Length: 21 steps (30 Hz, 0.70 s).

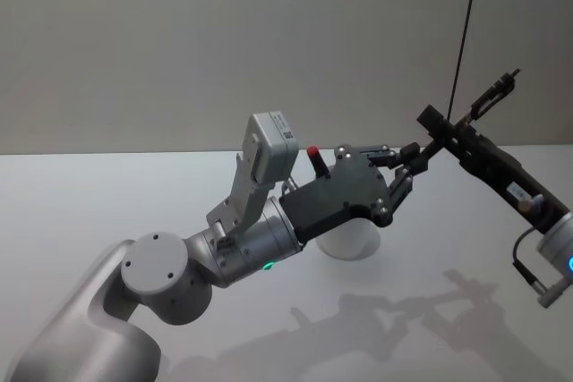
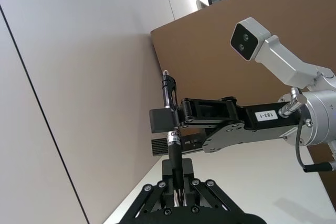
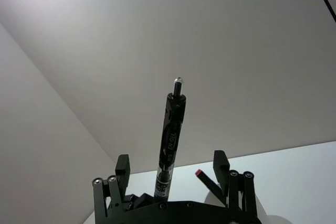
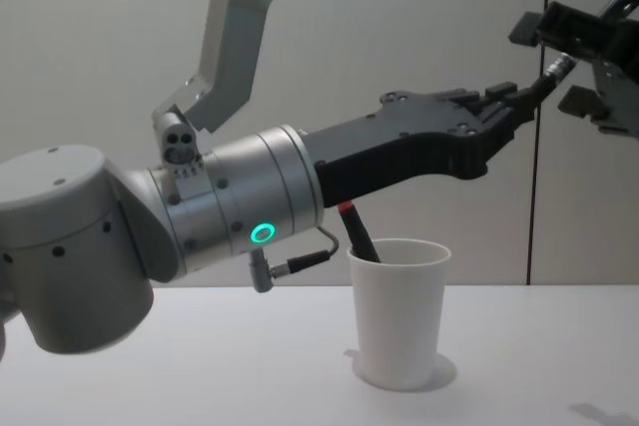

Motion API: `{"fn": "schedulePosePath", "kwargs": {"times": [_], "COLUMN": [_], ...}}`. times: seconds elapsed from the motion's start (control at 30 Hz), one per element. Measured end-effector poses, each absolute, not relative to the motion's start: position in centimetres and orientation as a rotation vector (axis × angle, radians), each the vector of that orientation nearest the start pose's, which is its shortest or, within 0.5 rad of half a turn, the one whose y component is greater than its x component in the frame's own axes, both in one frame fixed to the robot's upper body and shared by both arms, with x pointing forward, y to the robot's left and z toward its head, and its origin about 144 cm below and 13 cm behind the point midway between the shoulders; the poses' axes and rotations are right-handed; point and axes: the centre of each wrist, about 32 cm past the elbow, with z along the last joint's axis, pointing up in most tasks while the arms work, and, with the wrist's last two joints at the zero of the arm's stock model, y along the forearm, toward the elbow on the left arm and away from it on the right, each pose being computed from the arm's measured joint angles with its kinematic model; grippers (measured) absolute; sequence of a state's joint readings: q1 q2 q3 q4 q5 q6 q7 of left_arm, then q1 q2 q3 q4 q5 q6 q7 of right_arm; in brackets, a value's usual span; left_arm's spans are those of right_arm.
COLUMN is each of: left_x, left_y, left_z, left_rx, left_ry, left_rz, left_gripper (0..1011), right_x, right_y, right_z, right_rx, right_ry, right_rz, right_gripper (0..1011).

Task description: Place the pen into the pen holder.

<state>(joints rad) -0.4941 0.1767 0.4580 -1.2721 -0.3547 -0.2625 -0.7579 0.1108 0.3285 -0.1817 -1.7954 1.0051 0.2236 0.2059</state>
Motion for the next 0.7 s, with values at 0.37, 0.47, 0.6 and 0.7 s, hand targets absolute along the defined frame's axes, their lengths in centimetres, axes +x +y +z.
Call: {"fn": "schedulePosePath", "kwargs": {"times": [0.37, 0.47, 0.6, 0.7], "left_x": [57.13, 57.13, 57.13, 57.13], "left_y": [16.07, 16.07, 16.07, 16.07], "left_z": [121.49, 121.49, 121.50, 121.50], "left_rx": [-0.194, -0.194, -0.194, -0.194], "left_ry": [-0.293, -0.293, -0.293, -0.293], "left_rz": [0.434, 0.434, 0.434, 0.434], "left_gripper": [105, 104, 105, 104], "right_x": [47.71, 47.74, 47.80, 47.82], "right_y": [-23.98, -23.93, -23.86, -23.83], "right_z": [124.31, 124.32, 124.33, 124.32], "right_rx": [0.492, 0.493, 0.495, 0.497], "right_ry": [0.451, 0.452, 0.454, 0.455], "right_rz": [-0.912, -0.911, -0.910, -0.909], "right_gripper": [1002, 1002, 964, 896]}}
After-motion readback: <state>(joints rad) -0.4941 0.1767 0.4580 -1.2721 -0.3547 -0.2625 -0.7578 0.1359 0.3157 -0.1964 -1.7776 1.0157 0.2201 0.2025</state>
